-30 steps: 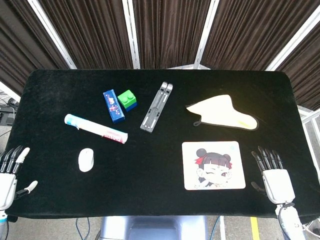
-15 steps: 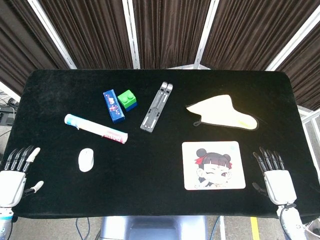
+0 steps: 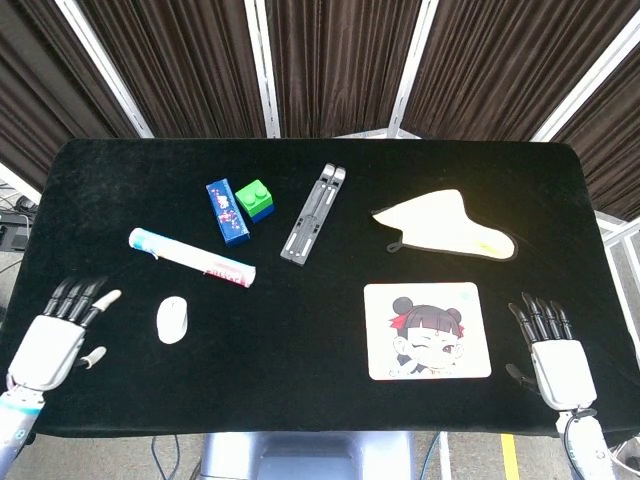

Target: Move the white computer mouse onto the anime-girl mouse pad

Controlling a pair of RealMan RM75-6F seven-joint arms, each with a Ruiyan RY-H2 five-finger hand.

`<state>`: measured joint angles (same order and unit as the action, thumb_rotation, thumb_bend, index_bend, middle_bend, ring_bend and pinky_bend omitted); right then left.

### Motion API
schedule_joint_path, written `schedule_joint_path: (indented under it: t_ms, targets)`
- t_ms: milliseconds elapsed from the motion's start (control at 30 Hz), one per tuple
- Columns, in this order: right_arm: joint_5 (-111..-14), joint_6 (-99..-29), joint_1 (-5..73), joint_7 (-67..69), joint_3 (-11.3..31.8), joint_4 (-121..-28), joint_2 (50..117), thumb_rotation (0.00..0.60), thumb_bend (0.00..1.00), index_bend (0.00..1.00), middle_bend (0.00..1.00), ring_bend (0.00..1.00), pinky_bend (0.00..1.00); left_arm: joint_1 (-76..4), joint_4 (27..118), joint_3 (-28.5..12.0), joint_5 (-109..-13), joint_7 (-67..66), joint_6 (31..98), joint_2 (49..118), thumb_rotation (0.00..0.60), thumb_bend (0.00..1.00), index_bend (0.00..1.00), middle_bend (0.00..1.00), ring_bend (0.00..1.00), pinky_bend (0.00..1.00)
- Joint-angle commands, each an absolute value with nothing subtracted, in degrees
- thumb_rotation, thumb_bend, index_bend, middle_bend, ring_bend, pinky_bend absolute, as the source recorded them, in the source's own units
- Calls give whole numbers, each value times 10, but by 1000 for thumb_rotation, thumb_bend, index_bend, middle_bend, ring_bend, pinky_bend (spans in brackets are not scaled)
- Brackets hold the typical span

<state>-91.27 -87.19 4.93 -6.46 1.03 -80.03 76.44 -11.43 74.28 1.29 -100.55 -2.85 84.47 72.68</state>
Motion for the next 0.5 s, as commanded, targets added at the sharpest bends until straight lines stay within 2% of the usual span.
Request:
schedule_joint_path:
  t_ms: [33, 500]
  targets:
    - [-914, -876, 49, -67, 12, -796, 766, 600, 151, 89, 0, 0, 0, -151, 741, 20, -1025, -45, 796, 714, 600, 137, 215, 0, 0, 0]
    - [-916, -886, 50, -62, 19, -780, 772, 600, 153, 89, 0, 0, 0, -240, 664, 38, -1053, -51, 685, 774, 600, 137, 241, 0, 0, 0]
